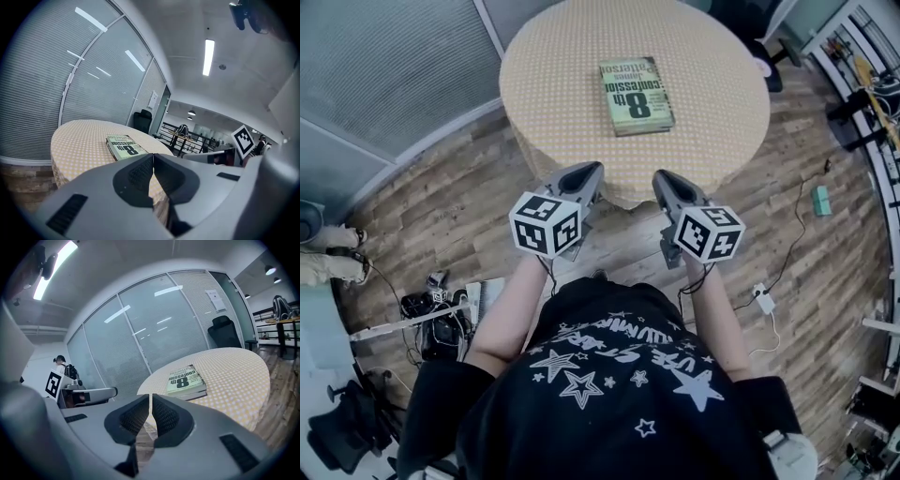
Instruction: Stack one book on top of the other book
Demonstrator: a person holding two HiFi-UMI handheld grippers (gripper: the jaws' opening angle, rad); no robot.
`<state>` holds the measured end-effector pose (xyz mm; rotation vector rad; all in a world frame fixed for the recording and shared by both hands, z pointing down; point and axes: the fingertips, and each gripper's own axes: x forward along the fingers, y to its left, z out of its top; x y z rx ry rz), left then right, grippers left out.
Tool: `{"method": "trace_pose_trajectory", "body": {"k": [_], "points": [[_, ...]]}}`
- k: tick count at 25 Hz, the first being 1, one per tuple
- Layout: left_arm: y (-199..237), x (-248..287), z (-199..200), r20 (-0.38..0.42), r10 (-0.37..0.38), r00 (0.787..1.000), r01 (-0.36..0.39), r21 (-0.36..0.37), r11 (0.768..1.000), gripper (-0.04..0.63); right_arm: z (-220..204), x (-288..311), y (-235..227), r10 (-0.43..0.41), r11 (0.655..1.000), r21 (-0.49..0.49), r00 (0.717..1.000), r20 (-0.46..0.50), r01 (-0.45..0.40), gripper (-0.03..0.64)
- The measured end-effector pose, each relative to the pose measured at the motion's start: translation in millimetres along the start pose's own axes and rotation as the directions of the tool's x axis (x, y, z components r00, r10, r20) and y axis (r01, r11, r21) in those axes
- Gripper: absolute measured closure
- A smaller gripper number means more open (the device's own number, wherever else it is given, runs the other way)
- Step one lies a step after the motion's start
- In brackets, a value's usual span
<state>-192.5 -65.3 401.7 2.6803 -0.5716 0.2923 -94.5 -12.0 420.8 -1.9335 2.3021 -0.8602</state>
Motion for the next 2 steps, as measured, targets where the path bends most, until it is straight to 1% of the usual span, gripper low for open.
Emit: {"method": "trace_pose_trajectory", "body": {"k": [2], "points": [[-4.3,-2.3,-2.2,-0.001,0.007,1.0,-0.007,-0.006,1.0,0.584,-2.3,-4.7,1.4,0.007,1.0,0.003,1.0,-0.002,-0.007,0.578]]}}
